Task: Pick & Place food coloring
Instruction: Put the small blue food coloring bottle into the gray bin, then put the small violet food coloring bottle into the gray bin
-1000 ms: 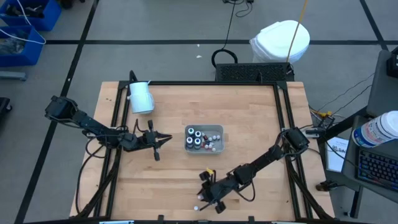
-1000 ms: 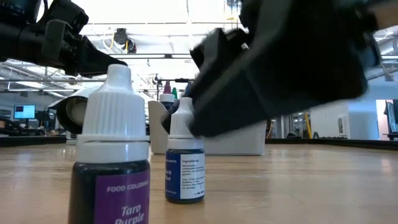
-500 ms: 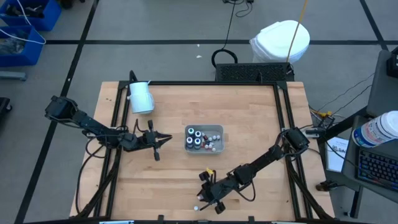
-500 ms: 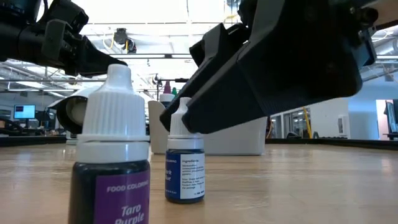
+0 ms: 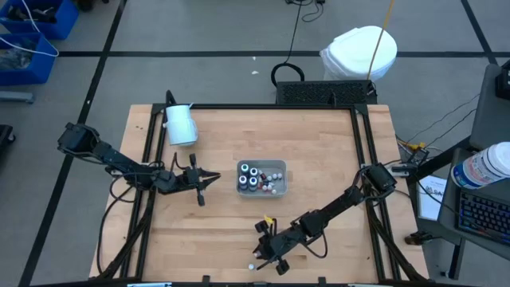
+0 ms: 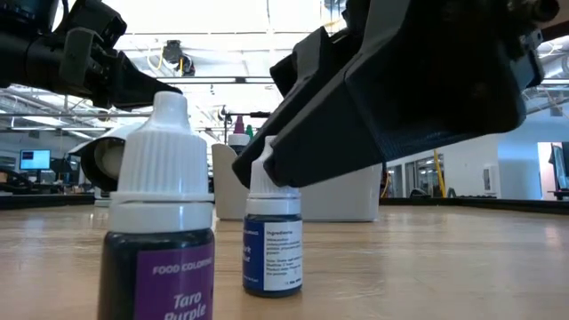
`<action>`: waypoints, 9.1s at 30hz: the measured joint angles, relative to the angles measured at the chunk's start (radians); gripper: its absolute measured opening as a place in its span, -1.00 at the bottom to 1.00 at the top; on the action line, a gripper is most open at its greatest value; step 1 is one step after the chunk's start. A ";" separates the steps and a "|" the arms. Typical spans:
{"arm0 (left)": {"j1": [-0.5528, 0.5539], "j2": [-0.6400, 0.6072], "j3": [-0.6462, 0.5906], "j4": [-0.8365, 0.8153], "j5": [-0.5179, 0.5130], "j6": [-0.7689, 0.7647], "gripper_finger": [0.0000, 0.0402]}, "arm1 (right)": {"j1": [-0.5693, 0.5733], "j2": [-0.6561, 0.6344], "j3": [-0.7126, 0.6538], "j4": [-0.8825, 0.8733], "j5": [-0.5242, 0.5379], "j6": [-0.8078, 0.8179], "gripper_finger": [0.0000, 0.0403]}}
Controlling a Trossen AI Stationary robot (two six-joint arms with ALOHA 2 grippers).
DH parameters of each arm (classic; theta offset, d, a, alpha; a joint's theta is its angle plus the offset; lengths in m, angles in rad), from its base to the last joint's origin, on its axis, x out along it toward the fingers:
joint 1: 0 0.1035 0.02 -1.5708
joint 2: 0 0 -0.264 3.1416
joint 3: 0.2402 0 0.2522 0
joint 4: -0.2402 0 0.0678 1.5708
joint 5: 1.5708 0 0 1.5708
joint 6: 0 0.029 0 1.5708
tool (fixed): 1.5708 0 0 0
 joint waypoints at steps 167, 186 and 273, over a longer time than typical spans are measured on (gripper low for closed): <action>-0.097 0.000 0.275 -0.294 0.206 -0.268 -0.82 | -0.137 -1.283 -1.012 0.111 0.210 -0.042 -1.00; -0.439 0.707 1.332 -1.233 0.037 -0.422 -0.82 | -0.072 -1.504 -1.105 0.129 0.213 -0.037 -1.00; -0.294 0.705 1.482 -1.676 0.229 -0.392 -0.73 | -0.072 -1.503 -1.103 0.108 0.213 0.011 -1.00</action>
